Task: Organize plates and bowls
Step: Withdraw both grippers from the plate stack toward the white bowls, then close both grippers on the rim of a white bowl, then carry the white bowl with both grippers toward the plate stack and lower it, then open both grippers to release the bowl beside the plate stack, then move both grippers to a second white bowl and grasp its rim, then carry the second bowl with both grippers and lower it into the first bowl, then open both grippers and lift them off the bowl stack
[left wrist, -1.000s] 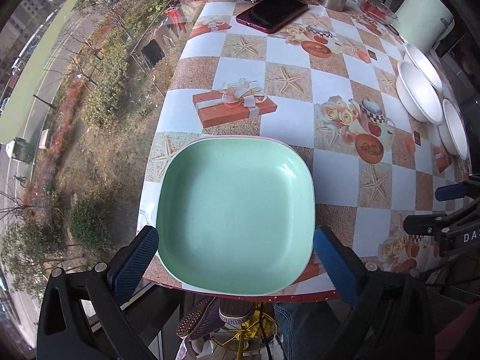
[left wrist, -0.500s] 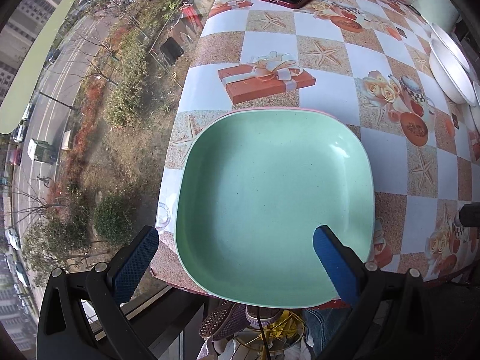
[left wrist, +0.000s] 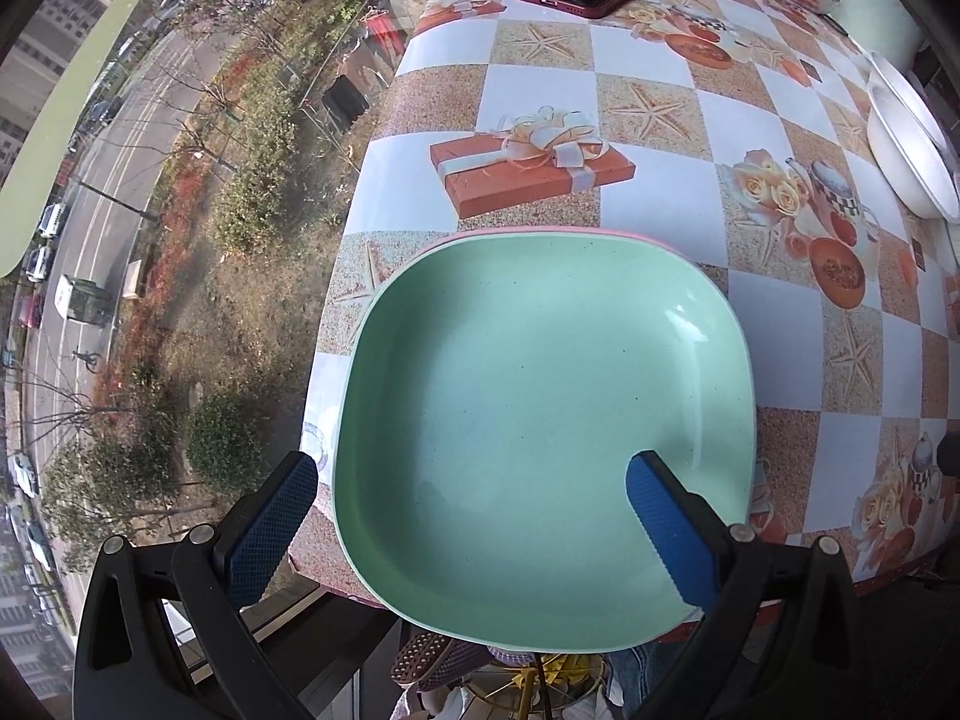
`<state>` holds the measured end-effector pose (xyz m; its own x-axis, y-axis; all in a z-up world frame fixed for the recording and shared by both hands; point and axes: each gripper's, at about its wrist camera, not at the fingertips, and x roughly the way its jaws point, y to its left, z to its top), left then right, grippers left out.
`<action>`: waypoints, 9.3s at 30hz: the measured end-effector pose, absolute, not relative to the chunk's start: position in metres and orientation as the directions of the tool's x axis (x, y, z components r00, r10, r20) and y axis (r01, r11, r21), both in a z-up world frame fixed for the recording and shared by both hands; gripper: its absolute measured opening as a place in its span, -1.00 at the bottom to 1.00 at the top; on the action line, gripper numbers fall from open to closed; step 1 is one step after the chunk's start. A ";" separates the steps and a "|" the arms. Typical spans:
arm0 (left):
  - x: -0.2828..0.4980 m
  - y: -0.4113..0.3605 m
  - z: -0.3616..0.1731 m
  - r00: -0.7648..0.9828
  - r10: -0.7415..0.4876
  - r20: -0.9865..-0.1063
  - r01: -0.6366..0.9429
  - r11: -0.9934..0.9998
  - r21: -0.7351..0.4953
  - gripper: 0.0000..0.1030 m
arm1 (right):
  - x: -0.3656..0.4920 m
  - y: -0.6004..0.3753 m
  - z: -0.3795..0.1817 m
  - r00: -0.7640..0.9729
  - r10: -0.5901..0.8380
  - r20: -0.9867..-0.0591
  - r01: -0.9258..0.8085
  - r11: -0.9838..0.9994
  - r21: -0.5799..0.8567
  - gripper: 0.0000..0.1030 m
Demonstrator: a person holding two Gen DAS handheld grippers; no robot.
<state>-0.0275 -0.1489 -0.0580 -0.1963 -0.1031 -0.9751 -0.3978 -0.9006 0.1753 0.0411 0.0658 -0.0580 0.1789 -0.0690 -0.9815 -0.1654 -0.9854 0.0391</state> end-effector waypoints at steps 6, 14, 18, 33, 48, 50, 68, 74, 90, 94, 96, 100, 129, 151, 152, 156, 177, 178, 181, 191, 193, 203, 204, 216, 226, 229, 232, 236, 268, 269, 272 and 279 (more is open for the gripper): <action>-0.025 -0.148 -0.051 -0.204 -0.065 -0.977 -0.389 -0.911 0.141 1.00 | 0.040 0.063 -0.056 0.182 -0.047 -0.982 -0.144 -0.989 0.020 1.00; -0.023 -0.132 -0.036 -0.203 0.006 -0.979 -0.440 -0.894 0.086 1.00 | 0.043 0.076 -0.052 0.161 -0.061 -0.985 -0.186 -0.982 0.030 1.00; -0.021 -0.115 -0.021 -0.166 0.086 -0.982 -0.470 -0.882 0.002 1.00 | 0.050 0.088 -0.051 0.142 -0.078 -0.987 -0.236 -0.971 0.043 1.00; -0.010 -0.011 -0.007 0.000 0.166 -0.986 -0.613 -0.779 -0.131 1.00 | 0.108 0.174 -0.045 0.026 -0.125 -0.992 -0.523 -0.847 0.093 1.00; -0.051 0.100 0.004 -0.090 0.114 -0.989 -0.697 -0.716 -0.019 1.00 | 0.112 0.247 -0.057 -0.220 -0.265 -0.939 -0.791 -0.515 0.330 1.00; -0.063 0.116 0.003 -0.107 0.109 -0.988 -0.720 -0.694 0.002 1.00 | 0.106 0.253 -0.062 -0.262 -0.271 -0.926 -0.827 -0.432 0.361 1.00; -0.111 0.222 -0.057 -0.109 0.048 -0.993 -0.886 -0.458 0.075 0.65 | 0.075 0.284 -0.097 -0.355 -0.274 -0.894 -0.904 -0.142 0.403 0.65; -0.113 0.234 -0.080 -0.032 0.011 -0.999 -0.886 -0.463 0.023 -0.18 | 0.066 0.283 -0.095 -0.369 -0.272 -0.889 -0.891 -0.167 0.422 -0.27; -0.044 0.174 -0.087 0.004 -0.019 -1.000 -0.867 -0.498 0.006 -0.49 | 0.052 0.230 -0.095 -0.160 -0.318 -0.934 -0.743 -0.584 0.327 -0.72; -0.005 0.138 -0.090 0.025 -0.034 -0.999 -0.845 -0.535 -0.003 -0.47 | 0.069 0.197 -0.096 -0.083 -0.308 -0.948 -0.647 -0.706 0.287 -0.72; 0.014 0.121 -0.092 0.047 -0.044 -0.998 -0.836 -0.549 -0.015 -0.45 | 0.077 0.182 -0.099 -0.047 -0.310 -0.950 -0.599 -0.752 0.275 -0.71; 0.048 0.099 -0.093 0.083 -0.048 -0.995 -0.832 -0.553 -0.043 -0.44 | 0.095 0.157 -0.102 0.014 -0.300 -0.954 -0.500 -0.829 0.253 -0.68; 0.060 0.057 -0.056 0.090 0.022 -0.996 -0.834 -0.544 -0.088 0.71 | 0.137 0.170 -0.075 -0.012 -0.239 -0.971 -0.517 -0.830 0.211 -0.46; -0.034 0.123 -0.009 -0.012 0.096 -0.995 -0.822 -0.567 -0.045 0.86 | 0.200 0.282 -0.031 -0.137 -0.082 -0.987 -0.797 -0.583 0.159 0.77; -0.032 0.130 -0.009 -0.016 0.097 -0.995 -0.831 -0.555 -0.041 0.86 | 0.202 0.288 -0.031 -0.135 -0.077 -0.988 -0.804 -0.574 0.155 0.77; -0.021 0.166 -0.016 -0.024 0.097 -0.995 -0.862 -0.506 -0.028 0.86 | 0.207 0.311 -0.033 -0.138 -0.066 -0.988 -0.827 -0.542 0.151 0.77; -0.003 0.297 -0.046 0.010 0.078 -0.997 -0.832 -0.552 -0.052 0.86 | 0.176 0.393 -0.052 -0.153 -0.039 -0.987 -0.816 -0.559 0.149 0.77; -0.003 0.301 -0.049 0.006 0.066 -0.998 -0.831 -0.555 -0.042 0.86 | 0.175 0.396 -0.054 -0.155 -0.045 -0.987 -0.815 -0.559 0.153 0.77; -0.005 0.311 -0.060 0.001 0.039 -0.999 -0.823 -0.568 -0.024 0.86 | 0.168 0.401 -0.061 -0.153 -0.055 -0.987 -0.805 -0.572 0.156 0.77; -0.013 0.330 -0.090 0.073 -0.018 -0.997 -0.798 -0.601 -0.047 0.23 | 0.126 0.422 -0.085 -0.156 -0.089 -0.984 -0.774 -0.608 0.178 0.01; -0.011 0.332 -0.093 0.099 -0.014 -0.995 -0.801 -0.594 -0.071 0.05 | 0.116 0.421 -0.085 -0.167 -0.080 -0.983 -0.757 -0.629 0.180 -0.21; 0.027 0.337 -0.095 0.088 -0.033 -0.996 -0.866 -0.497 -0.060 -0.30 | 0.109 0.402 -0.100 -0.180 -0.173 -0.968 -0.727 -0.640 0.250 -0.59; 0.030 0.334 -0.095 0.085 -0.038 -0.996 -0.872 -0.487 -0.056 -0.30 | 0.111 0.397 -0.102 -0.176 -0.181 -0.968 -0.728 -0.638 0.252 -0.59; 0.063 0.290 -0.096 0.119 -0.043 -0.992 -0.883 -0.461 -0.086 -0.30 | 0.134 0.358 -0.118 -0.142 -0.215 -0.966 -0.755 -0.607 0.246 -0.59; 0.047 0.249 -0.038 0.033 0.045 -0.998 -0.872 -0.487 -0.051 -0.30 | 0.116 0.351 -0.067 -0.184 -0.155 -0.971 -0.709 -0.663 0.241 -0.58; 0.045 0.233 -0.026 0.011 0.047 -0.999 -0.874 -0.485 -0.033 -0.29 | 0.104 0.335 -0.057 -0.191 -0.154 -0.969 -0.688 -0.683 0.244 -0.58; 0.045 0.220 -0.017 -0.004 0.039 -0.999 -0.867 -0.498 -0.016 -0.29 | 0.093 0.319 -0.049 -0.197 -0.152 -0.969 -0.669 -0.702 0.246 -0.58; 0.027 0.185 0.004 -0.018 0.020 -1.000 -0.854 -0.520 0.005 -0.29 | 0.077 0.287 -0.044 -0.204 -0.140 -0.969 -0.643 -0.727 0.241 -0.54; 0.065 0.078 -0.017 0.189 0.034 -0.981 -0.871 -0.456 -0.184 -0.01 | 0.105 0.190 -0.080 0.067 -0.283 -0.957 -0.495 -0.842 0.214 -0.53; 0.066 0.078 -0.018 0.184 0.031 -0.983 -0.873 -0.454 -0.177 0.05 | 0.105 0.190 -0.082 0.067 -0.296 -0.953 -0.502 -0.835 0.224 -0.53; 0.064 0.077 -0.018 0.146 0.026 -0.989 -0.878 -0.458 -0.142 0.35 | 0.109 0.197 -0.085 0.060 -0.308 -0.949 -0.535 -0.813 0.230 -0.31; 0.029 0.059 -0.012 0.123 0.055 -0.991 -0.811 -0.570 -0.132 0.52 | 0.124 0.244 -0.076 -0.012 -0.256 -0.967 -0.649 -0.733 0.202 0.61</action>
